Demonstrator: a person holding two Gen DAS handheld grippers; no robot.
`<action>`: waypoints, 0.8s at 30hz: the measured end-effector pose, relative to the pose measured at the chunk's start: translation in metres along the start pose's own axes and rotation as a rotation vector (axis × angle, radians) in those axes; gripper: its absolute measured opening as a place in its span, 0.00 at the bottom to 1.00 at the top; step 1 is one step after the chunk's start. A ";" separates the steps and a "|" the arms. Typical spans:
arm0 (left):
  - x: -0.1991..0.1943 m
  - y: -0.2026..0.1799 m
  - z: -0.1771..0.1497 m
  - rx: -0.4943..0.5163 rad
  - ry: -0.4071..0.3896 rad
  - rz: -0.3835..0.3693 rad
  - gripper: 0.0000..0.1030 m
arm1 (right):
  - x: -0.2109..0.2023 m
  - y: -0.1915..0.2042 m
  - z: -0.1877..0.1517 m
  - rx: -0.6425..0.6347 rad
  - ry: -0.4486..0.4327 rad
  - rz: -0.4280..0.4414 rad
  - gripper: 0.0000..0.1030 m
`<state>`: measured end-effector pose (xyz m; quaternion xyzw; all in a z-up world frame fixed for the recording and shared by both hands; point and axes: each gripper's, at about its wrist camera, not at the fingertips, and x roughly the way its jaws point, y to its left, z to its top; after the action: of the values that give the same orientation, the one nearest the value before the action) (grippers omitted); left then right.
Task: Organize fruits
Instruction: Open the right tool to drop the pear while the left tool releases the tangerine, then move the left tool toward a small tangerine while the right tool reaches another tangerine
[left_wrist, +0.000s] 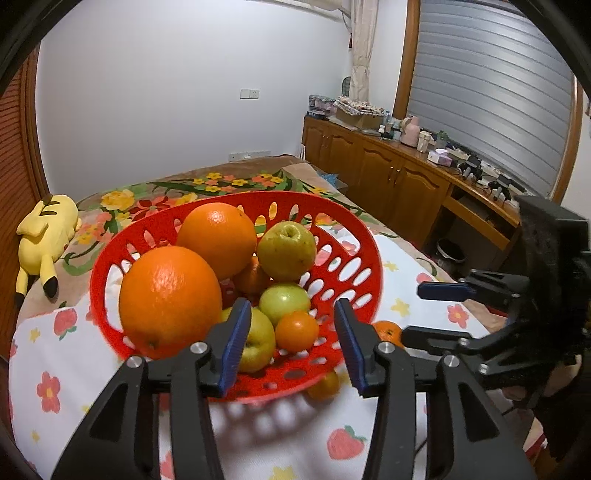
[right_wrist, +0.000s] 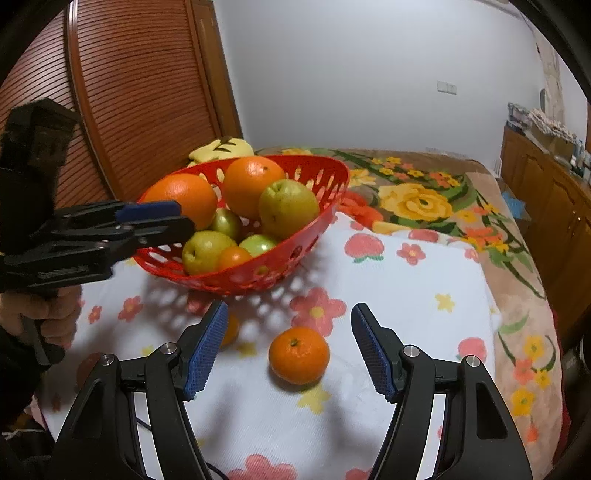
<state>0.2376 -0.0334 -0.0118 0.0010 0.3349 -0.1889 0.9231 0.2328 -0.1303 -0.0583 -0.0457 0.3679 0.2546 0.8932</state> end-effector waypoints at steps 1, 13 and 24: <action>-0.003 -0.001 -0.002 0.000 0.000 -0.003 0.45 | 0.001 0.000 -0.001 0.002 0.002 -0.003 0.69; -0.028 -0.003 -0.027 -0.017 0.001 -0.007 0.45 | 0.024 -0.001 -0.013 -0.002 0.062 -0.017 0.57; -0.030 -0.001 -0.041 -0.049 0.014 0.002 0.46 | 0.042 -0.011 -0.020 0.028 0.125 -0.003 0.56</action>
<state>0.1909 -0.0183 -0.0251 -0.0198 0.3458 -0.1799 0.9207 0.2503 -0.1273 -0.1022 -0.0493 0.4263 0.2449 0.8694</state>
